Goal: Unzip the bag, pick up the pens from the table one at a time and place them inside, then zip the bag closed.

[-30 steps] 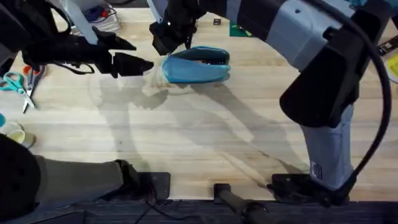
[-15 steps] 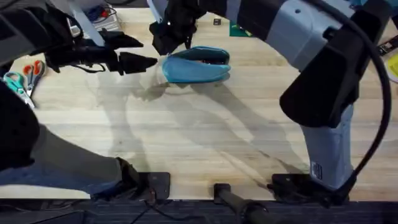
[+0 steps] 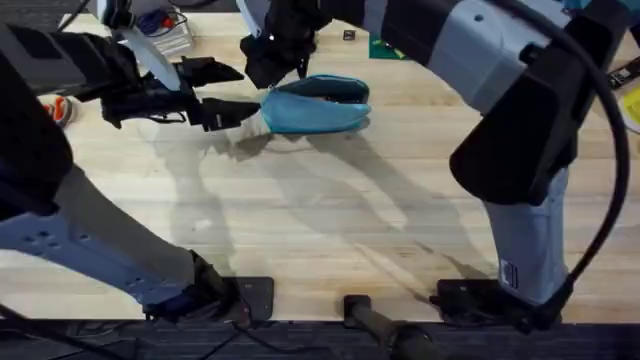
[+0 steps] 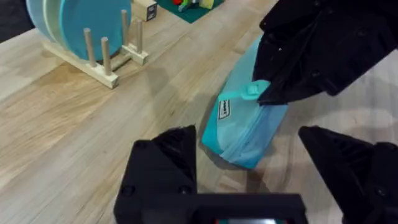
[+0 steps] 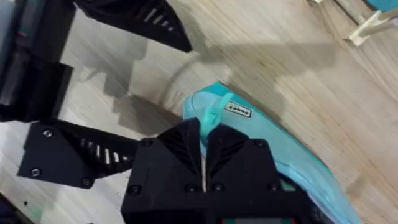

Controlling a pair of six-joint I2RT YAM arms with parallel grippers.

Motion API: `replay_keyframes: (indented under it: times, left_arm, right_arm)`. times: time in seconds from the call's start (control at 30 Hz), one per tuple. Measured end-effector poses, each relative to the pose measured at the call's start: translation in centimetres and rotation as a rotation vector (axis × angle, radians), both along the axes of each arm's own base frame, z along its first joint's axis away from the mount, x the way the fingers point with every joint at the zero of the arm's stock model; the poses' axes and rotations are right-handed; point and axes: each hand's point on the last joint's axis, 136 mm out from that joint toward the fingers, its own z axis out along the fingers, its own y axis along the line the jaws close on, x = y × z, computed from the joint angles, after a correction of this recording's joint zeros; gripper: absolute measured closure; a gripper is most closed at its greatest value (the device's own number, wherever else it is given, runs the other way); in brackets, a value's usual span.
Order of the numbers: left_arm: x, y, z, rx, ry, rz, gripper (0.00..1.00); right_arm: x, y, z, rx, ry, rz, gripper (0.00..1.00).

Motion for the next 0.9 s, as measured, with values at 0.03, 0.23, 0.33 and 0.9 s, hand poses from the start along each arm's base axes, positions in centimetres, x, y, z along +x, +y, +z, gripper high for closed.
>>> replay_keyframes:
  times: [0.03,0.23,0.33,0.9]
  left_arm:
    - [0.0,-0.1,-0.2,-0.007,0.0,-0.005,0.011]
    - [0.2,-1.4,-0.9,-0.019,-0.013,-0.046,0.08]
    - [0.3,-2.3,-0.9,-0.008,-0.038,-0.075,0.105]
    - [0.3,-3.8,-1.4,0.024,-0.049,-0.12,0.941]
  right_arm:
    - [0.0,0.0,0.0,0.0,0.0,0.0,0.97]
    - [0.0,0.0,0.0,0.0,0.0,0.0,0.97]
    - [0.0,0.0,0.0,0.0,0.0,0.0,0.97]
    - [0.1,0.0,0.0,0.0,-0.003,-0.001,0.97]
